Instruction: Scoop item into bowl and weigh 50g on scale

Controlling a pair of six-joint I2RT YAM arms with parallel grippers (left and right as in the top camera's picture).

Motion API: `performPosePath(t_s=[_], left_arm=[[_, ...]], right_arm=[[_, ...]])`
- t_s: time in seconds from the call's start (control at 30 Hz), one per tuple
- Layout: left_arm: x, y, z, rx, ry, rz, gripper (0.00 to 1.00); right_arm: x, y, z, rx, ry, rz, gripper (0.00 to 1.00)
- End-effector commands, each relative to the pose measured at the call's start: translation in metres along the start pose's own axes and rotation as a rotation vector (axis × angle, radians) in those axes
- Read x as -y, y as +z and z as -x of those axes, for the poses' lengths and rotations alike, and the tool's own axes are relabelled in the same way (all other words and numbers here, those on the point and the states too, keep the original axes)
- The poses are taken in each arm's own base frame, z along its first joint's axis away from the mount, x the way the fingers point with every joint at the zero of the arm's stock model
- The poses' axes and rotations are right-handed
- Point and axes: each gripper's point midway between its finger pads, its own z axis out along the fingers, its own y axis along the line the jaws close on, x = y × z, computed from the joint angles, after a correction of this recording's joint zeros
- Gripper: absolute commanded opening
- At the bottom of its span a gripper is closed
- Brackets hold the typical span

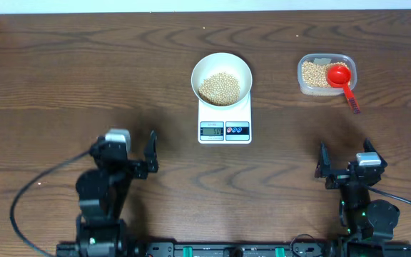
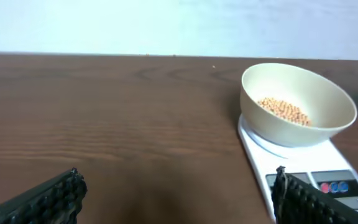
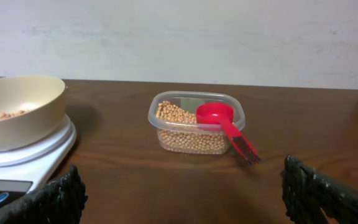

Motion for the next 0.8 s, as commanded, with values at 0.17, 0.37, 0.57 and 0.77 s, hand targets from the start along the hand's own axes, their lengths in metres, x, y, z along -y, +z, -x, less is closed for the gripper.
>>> performPosePath(t_s=[0.17, 0.37, 0.57, 0.77], left_arm=[[-0.009, -0.008, -0.033, 0.069, 0.111, 0.038, 0.98], [-0.012, -0.007, -0.047, 0.079, 0.113, 0.057, 0.98], [-0.015, -0.013, -0.043, 0.112, 0.119, 0.085, 0.98], [-0.014, -0.015, -0.038, 0.137, 0.124, 0.082, 0.98]], right_arm=[[0.000, 0.000, -0.001, -0.001, -0.006, -0.002, 0.99], [0.000, 0.000, -0.001, -0.001, -0.006, -0.002, 0.99], [0.000, 0.000, -0.001, -0.001, -0.006, -0.002, 0.99], [0.000, 0.000, -0.001, -0.001, -0.006, -0.002, 0.99]])
